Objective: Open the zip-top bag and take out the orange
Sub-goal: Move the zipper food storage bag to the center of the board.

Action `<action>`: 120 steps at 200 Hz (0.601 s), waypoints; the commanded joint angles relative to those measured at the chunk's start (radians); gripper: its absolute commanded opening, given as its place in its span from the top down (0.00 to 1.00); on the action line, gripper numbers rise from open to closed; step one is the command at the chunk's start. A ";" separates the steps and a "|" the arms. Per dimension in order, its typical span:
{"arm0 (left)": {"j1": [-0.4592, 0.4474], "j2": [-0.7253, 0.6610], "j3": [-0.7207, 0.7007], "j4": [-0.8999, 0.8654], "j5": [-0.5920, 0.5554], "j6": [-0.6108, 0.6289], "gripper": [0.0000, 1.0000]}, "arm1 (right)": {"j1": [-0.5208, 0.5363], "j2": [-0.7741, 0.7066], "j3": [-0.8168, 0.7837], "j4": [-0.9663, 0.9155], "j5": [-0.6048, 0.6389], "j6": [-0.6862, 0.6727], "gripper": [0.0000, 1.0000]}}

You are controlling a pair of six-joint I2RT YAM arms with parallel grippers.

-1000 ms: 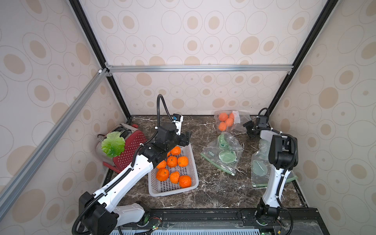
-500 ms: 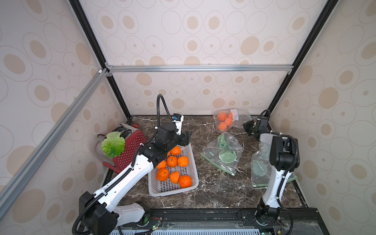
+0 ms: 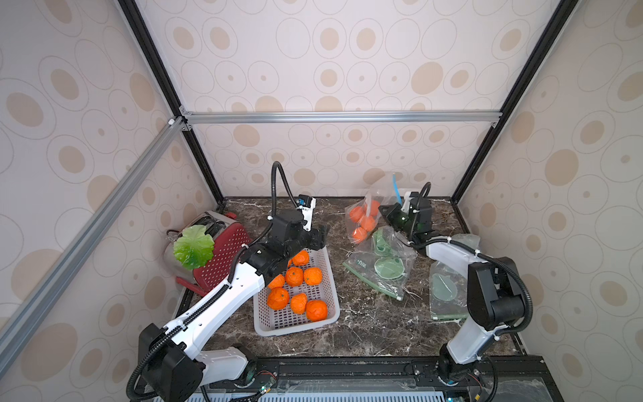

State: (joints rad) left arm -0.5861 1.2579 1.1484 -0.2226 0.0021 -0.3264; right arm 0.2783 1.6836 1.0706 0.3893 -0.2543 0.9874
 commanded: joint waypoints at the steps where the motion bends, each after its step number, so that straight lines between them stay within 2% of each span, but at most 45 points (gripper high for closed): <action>1: 0.006 0.016 0.011 -0.011 -0.006 0.012 0.31 | 0.088 -0.093 -0.107 -0.006 0.156 -0.049 1.00; 25: 0.006 0.036 0.016 -0.020 0.003 0.009 0.31 | 0.153 -0.204 -0.213 -0.022 0.252 -0.108 1.00; 64: 0.006 0.066 0.032 -0.020 0.050 0.007 0.31 | 0.198 -0.429 -0.395 -0.093 0.276 -0.108 1.00; 89: 0.005 0.093 0.049 -0.014 0.126 0.015 0.32 | 0.286 -0.591 -0.496 -0.191 0.301 -0.153 1.00; 95: 0.006 0.099 0.050 -0.010 0.142 0.013 0.32 | 0.307 -0.625 -0.507 -0.233 0.311 -0.189 0.96; 110: 0.006 0.124 0.070 -0.021 0.166 0.006 0.33 | 0.325 -0.691 -0.500 -0.378 0.337 -0.290 0.66; 120: 0.006 0.148 0.085 -0.031 0.173 -0.008 0.34 | 0.325 -0.729 -0.488 -0.484 0.400 -0.341 0.53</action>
State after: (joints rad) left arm -0.5858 1.3708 1.1599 -0.2295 0.1177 -0.3248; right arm 0.5915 1.0348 0.5720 0.1471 0.0338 0.7959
